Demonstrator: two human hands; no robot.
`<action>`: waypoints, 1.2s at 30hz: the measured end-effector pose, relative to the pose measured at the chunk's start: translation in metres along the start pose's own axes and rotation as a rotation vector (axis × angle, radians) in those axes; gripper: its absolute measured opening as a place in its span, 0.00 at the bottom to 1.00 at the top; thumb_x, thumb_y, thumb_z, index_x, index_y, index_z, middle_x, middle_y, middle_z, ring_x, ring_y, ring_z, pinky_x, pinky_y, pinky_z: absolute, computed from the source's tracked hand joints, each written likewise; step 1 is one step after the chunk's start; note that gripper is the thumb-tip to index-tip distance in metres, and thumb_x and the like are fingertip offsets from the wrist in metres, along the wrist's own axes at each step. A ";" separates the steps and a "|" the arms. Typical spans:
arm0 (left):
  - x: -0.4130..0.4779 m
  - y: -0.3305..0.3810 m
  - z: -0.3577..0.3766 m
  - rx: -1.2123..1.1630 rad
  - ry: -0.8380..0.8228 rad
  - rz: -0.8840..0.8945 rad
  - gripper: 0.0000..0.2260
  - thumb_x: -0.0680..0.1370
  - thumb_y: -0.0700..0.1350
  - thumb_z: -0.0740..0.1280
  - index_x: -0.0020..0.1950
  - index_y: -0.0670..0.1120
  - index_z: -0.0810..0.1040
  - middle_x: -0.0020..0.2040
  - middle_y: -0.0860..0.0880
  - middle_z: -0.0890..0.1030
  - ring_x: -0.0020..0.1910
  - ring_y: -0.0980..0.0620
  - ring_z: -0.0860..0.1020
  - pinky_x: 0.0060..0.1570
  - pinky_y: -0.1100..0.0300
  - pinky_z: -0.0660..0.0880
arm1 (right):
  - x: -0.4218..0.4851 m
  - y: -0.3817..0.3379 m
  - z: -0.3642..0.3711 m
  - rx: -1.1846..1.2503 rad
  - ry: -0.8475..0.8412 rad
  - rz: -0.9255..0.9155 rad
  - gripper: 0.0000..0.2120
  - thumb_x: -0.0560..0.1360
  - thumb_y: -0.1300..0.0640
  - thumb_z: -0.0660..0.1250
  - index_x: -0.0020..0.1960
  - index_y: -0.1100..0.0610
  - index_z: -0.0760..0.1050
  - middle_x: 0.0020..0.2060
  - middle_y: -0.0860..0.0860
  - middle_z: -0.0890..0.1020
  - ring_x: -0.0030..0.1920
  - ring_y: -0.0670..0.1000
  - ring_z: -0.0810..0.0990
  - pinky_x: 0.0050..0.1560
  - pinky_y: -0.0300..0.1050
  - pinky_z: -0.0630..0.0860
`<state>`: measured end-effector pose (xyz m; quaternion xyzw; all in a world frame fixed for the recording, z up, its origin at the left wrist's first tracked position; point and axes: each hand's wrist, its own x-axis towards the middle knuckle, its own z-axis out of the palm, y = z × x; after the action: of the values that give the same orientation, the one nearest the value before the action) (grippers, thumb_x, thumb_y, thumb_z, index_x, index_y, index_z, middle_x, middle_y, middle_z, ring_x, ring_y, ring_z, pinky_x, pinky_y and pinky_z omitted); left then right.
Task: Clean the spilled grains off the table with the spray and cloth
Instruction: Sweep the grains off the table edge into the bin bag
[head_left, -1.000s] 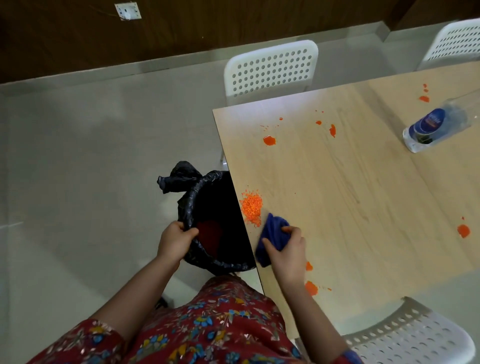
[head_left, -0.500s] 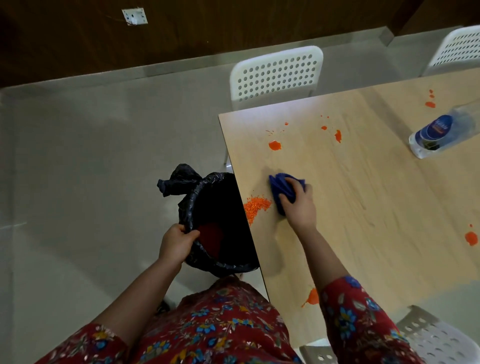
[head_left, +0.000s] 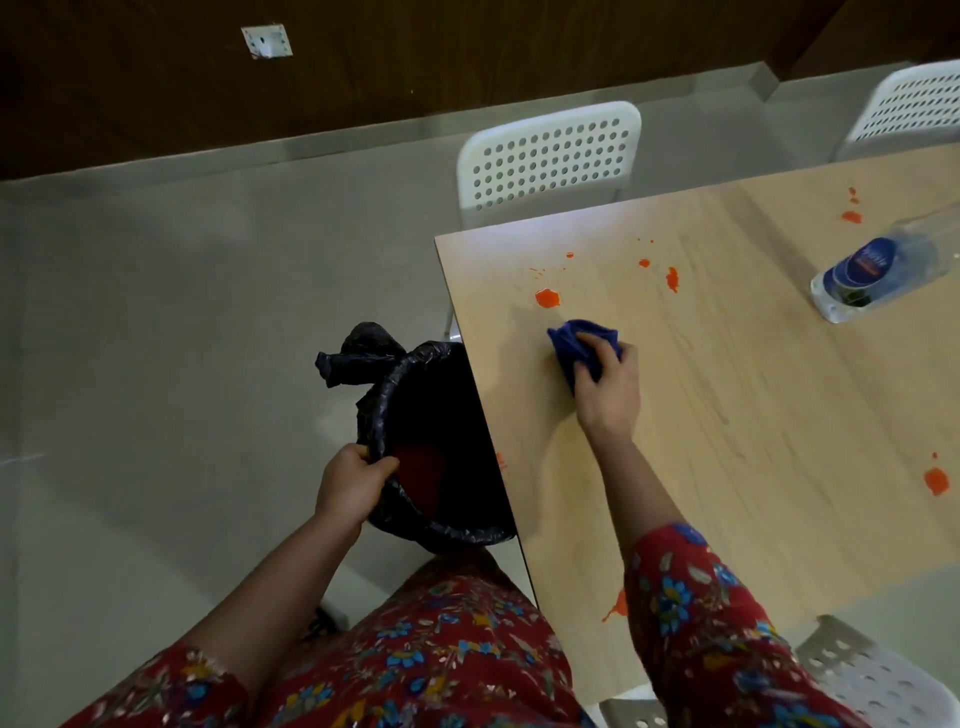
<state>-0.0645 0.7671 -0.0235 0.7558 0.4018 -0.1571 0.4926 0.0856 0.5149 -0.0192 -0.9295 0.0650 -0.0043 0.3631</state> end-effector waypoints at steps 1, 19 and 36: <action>0.000 0.001 0.000 0.002 -0.004 0.006 0.10 0.77 0.42 0.67 0.39 0.39 0.73 0.34 0.42 0.74 0.34 0.44 0.73 0.36 0.55 0.64 | 0.011 0.002 -0.001 -0.038 0.011 -0.006 0.18 0.77 0.55 0.64 0.67 0.47 0.73 0.60 0.49 0.71 0.56 0.47 0.72 0.54 0.42 0.72; -0.008 0.006 0.003 -0.008 -0.011 0.017 0.10 0.76 0.41 0.68 0.36 0.39 0.73 0.29 0.45 0.72 0.30 0.46 0.72 0.33 0.56 0.63 | -0.061 0.021 -0.009 0.112 -0.121 0.105 0.17 0.77 0.57 0.66 0.65 0.51 0.75 0.58 0.51 0.72 0.57 0.53 0.75 0.56 0.38 0.66; -0.022 0.002 0.003 -0.011 -0.013 0.012 0.10 0.77 0.41 0.68 0.37 0.40 0.73 0.32 0.44 0.74 0.32 0.47 0.73 0.34 0.54 0.64 | -0.109 0.018 -0.004 -0.108 -0.036 0.204 0.17 0.79 0.52 0.63 0.67 0.51 0.72 0.60 0.56 0.73 0.52 0.60 0.79 0.46 0.45 0.70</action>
<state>-0.0763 0.7537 -0.0096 0.7544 0.3951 -0.1570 0.5002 -0.0248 0.5126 -0.0240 -0.9361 0.1528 0.0530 0.3122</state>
